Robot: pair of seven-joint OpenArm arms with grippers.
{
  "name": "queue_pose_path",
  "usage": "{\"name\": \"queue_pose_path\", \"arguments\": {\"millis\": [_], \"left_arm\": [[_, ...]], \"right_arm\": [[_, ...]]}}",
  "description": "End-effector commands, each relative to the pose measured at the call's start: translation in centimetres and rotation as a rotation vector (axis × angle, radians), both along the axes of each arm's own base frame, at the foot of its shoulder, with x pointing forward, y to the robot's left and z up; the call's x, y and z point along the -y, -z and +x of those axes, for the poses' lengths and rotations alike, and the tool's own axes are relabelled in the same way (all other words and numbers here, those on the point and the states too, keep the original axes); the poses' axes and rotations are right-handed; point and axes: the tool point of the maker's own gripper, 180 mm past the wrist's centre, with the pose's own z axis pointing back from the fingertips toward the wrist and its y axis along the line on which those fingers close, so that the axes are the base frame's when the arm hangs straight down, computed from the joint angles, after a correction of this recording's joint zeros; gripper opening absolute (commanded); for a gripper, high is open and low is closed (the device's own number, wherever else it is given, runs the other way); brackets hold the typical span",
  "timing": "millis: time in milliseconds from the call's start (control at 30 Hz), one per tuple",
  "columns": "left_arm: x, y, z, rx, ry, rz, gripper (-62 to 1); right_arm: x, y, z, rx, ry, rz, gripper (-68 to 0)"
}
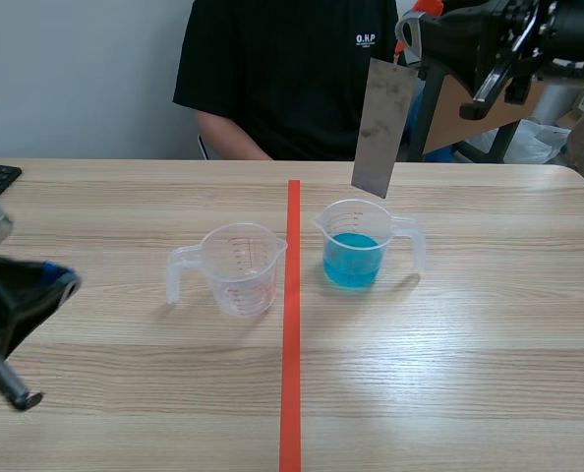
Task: Do the redox reaction experiment.
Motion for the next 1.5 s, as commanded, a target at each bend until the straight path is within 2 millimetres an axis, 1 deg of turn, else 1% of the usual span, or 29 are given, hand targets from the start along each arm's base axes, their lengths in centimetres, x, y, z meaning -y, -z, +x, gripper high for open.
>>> {"name": "queue_pose_path", "arguments": {"millis": [0, 100, 200, 267, 333, 400, 467, 567, 733, 900, 1033, 1133, 1467], "left_arm": [[-0.9, 0.9, -1.5, -0.019, -0.056, -0.024, -56.9], [-4.2, 2.2, -4.6, -0.067, -0.187, 0.007, -56.9], [-6.3, 3.7, -8.0, -0.149, -0.282, 0.025, -56.9], [-6.9, 4.7, -10.4, -0.207, -0.328, 0.025, -56.9], [-6.9, 5.6, -12.5, -0.263, -0.362, 0.019, -56.9], [-6.8, 6.2, -14.1, -0.301, -0.393, 0.007, -56.9], [-6.6, 6.5, -15.2, -0.325, -0.426, -0.009, -56.9], [-6.4, 6.9, -16.1, -0.344, -0.476, -0.032, -56.9], [-6.1, 7.4, -16.9, -0.360, -0.543, -0.067, -56.8], [-5.4, 7.8, -17.7, -0.378, -0.601, -0.109, -56.9], [-5.3, 8.3, -18.2, -0.389, -0.641, -0.128, -56.9], [-5.7, 9.2, -18.5, -0.400, -0.668, -0.127, -56.9], [-7.0, 11.7, -19.8, -0.444, -0.718, -0.105, -56.9]], "right_arm": [[-0.3, -1.3, -0.3, 0.031, -0.022, 0.018, -66.2], [-0.3, -1.3, -0.3, 0.031, -0.022, 0.018, -66.2], [-0.3, -1.3, -0.3, 0.032, -0.022, 0.018, -66.2], [-0.3, -1.3, -0.3, 0.032, -0.022, 0.018, -66.2], [-0.3, -1.3, -0.3, 0.031, -0.022, 0.018, -66.2], [-0.3, -1.3, -0.3, 0.032, -0.022, 0.018, -66.2], [-0.3, -1.3, -0.3, 0.031, -0.022, 0.017, -66.2], [-0.3, -1.3, -0.3, 0.032, -0.022, 0.017, -66.2], [-0.4, -1.3, -0.3, 0.033, -0.023, 0.019, -66.2], [-1.3, -0.6, -0.3, 0.025, -0.027, 0.003, -66.2], [-2.5, -0.2, -0.5, 0.021, -0.052, 0.000, -66.2], [-3.8, -0.1, -0.7, 0.024, -0.082, -0.004, -66.2], [-8.6, -0.8, -1.7, 0.035, -0.198, 0.019, -66.2]]}}
